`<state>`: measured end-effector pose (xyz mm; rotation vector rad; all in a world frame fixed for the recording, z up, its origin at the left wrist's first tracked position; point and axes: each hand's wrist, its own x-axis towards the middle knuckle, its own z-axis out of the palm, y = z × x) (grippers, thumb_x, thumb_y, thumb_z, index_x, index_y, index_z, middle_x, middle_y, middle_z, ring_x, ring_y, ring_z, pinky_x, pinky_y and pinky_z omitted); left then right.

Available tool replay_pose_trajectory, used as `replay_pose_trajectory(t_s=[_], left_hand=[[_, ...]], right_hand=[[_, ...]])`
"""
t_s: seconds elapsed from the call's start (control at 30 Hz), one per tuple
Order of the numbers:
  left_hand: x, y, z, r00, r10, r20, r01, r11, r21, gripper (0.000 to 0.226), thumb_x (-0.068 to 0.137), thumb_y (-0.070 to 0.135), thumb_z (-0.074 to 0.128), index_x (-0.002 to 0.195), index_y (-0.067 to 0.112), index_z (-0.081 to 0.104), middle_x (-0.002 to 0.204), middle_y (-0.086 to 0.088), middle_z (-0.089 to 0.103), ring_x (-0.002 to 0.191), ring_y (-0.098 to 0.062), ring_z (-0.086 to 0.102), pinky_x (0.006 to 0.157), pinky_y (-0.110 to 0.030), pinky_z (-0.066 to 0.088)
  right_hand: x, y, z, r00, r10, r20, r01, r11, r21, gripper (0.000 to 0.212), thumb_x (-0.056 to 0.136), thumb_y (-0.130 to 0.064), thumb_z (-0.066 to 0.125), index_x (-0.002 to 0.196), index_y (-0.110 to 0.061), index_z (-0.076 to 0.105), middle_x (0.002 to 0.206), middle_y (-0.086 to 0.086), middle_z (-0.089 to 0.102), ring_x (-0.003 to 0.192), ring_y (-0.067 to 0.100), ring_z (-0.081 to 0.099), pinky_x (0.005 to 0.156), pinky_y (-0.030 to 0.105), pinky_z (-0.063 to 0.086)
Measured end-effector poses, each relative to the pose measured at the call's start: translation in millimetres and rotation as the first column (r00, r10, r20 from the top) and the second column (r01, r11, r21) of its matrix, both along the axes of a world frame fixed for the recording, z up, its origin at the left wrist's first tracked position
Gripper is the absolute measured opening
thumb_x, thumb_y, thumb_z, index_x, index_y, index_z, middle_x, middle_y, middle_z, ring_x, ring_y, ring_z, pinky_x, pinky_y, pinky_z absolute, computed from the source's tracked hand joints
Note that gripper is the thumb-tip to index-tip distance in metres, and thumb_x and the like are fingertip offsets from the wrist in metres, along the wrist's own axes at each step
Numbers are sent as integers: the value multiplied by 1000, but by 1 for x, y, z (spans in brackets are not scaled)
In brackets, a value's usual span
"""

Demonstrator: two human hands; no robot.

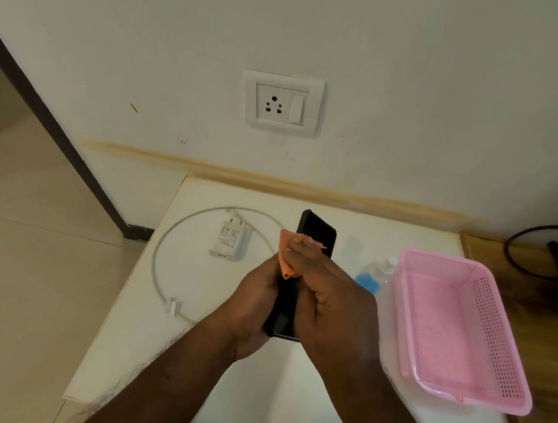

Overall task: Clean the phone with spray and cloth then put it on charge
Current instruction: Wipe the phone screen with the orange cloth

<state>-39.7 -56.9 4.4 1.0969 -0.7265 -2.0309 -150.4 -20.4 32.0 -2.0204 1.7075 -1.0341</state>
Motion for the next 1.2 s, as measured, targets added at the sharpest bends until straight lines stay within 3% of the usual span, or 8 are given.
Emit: replay_pose_trajectory(t_s=[0.07,0.17,0.3,0.4,0.57,0.73,1.07,1.2], left_hand=[[4,-1,-1,999,53,-11,-53,998,20,50,92,61,47,104,25,79,103,-7,78,95,-25,75,68,-36,59],[10,-5,2,992,124,-36,-122,991,57,52,96,60,44,95,23,81,97,-6,76,95,-24,74,75,-37,60],[17,-11,9,971,226,-71,-218,970,103,68,94,64,42,134,12,60,123,-25,65,114,-40,63,107,-52,44],[23,-16,9,957,270,-104,-257,959,117,72,96,66,33,134,10,58,117,-27,63,105,-43,62,94,-50,51],[30,-21,7,942,286,-175,-262,954,146,79,94,71,29,106,9,75,105,-20,69,89,-35,68,77,-43,56],[31,-24,7,932,307,-194,-279,947,157,84,95,73,24,131,6,61,106,-20,68,89,-35,68,80,-45,55],[37,-30,1,917,348,-195,-318,933,168,81,95,73,21,129,13,64,122,-25,68,106,-43,69,86,-52,58],[43,-32,3,920,326,-217,-305,944,124,81,96,72,22,134,11,60,121,-25,69,104,-44,69,84,-52,58]], right_hand=[[6,2,2,1000,-15,-25,15,1000,-10,40,91,-25,54,131,-22,62,134,-11,59,124,-4,45,106,22,35],[6,5,4,999,32,24,-34,998,62,37,92,-23,62,129,-25,63,130,-11,63,121,4,54,105,28,41],[8,10,6,984,173,-41,-168,980,108,39,89,-18,66,127,-22,64,129,-7,64,118,12,61,102,34,46],[10,12,8,971,232,-54,-226,970,93,37,87,-16,70,123,-21,68,127,-7,65,115,12,63,98,38,51],[4,16,6,937,335,-98,-335,942,20,40,80,-12,75,120,-17,71,123,-5,67,113,12,64,88,40,57],[-5,14,1,924,367,-105,-372,927,-34,35,82,-14,71,117,-17,72,122,-6,68,114,8,63,90,34,56],[-24,4,-11,948,290,-127,-300,952,-64,35,84,-14,64,118,-15,72,124,-5,67,116,8,62,88,35,57],[-39,1,-11,981,192,31,-183,965,-186,33,92,-17,53,119,-18,71,123,-6,68,116,6,62,92,31,55]])
